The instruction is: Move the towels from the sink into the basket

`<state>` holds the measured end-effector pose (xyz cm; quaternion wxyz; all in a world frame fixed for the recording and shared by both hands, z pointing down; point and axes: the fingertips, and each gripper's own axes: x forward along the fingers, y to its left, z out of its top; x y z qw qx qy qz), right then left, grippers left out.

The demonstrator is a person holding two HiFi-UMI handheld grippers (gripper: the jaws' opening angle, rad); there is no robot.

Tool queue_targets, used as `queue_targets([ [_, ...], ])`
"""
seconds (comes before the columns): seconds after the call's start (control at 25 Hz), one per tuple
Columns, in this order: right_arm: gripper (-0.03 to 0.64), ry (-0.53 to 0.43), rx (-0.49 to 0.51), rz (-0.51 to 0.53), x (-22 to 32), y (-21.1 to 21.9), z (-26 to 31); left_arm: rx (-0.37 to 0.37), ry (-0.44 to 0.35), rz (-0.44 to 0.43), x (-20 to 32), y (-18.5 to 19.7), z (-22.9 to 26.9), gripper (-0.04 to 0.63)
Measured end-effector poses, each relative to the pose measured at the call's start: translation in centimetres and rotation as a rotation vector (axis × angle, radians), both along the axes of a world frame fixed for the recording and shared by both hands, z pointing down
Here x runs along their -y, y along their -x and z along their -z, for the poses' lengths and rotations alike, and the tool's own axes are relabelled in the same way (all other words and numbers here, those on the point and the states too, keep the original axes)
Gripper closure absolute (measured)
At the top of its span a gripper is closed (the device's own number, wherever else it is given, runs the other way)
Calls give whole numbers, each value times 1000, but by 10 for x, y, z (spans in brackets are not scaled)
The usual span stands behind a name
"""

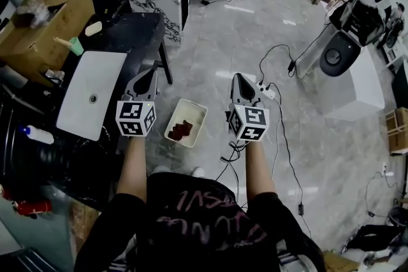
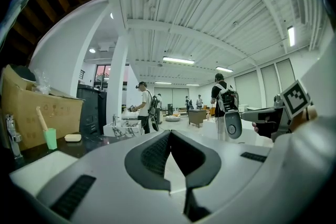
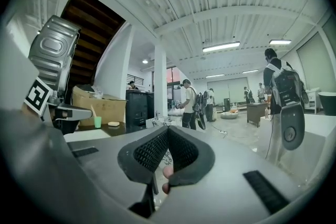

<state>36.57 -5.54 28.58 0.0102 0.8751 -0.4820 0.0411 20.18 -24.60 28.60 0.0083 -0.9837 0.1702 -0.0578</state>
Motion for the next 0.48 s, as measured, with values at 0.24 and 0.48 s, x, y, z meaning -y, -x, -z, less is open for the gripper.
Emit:
queue_targets([
  [0.24, 603, -7, -7, 1, 2, -2, 4, 9, -12, -2, 2, -1, 1, 580],
  [0.48, 603, -23, 4, 1, 3, -5, 6, 11, -12, -10, 1, -3, -2, 580],
])
